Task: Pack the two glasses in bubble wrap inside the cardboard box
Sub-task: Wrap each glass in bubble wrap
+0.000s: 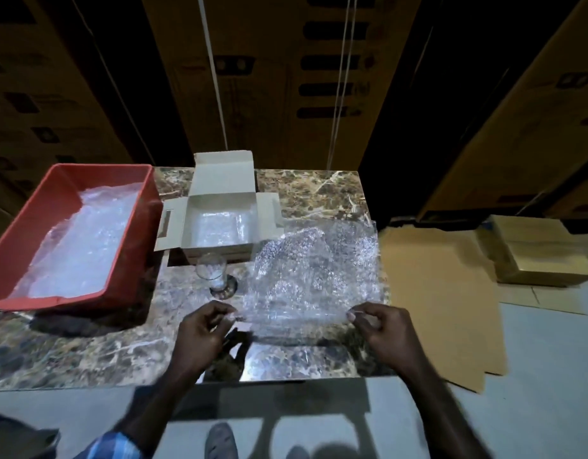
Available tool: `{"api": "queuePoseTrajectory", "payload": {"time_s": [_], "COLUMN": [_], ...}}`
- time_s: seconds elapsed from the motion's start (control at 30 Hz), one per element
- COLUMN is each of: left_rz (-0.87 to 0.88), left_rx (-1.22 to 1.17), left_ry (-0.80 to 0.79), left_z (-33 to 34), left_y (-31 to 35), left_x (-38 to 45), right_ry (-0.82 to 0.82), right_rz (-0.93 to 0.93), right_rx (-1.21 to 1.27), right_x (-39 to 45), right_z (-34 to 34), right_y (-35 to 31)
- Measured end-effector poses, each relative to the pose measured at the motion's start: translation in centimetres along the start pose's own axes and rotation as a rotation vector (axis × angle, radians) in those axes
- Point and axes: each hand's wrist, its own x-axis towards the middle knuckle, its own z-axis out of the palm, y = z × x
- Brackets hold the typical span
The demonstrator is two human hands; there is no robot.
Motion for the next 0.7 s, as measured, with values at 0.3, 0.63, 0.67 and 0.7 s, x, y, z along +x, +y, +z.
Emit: {"api": "queuePoseTrajectory", "payload": {"time_s": [0.3, 0.63, 0.67, 0.7], "left_rz": [-0.112, -0.116, -0.084, -0.07], "left_rx": [0.109, 0.068, 0.134, 0.196], "left_ry": [-0.015, 0.036, 0.04, 0.051], "left_z": [0.6, 3.2, 3.5, 3.8], "left_y": [-2.2, -1.6, -2.1, -2.5], "left_x": [-0.9, 2.1, 2.9, 3.7], "right_ry": [-0.135, -0.061, -0.05, -0.043], "right_rz": [0.167, 0.422, 0.441, 0.452], "right_rx": [-0.008, 0.184, 0.23, 0.248], "right_x": [-1.8, -0.3, 0.2, 0.8], "right_z": [2.5, 4.2, 4.3, 4.2], "right_y": [4.3, 6.8, 6.7, 6.5]}}
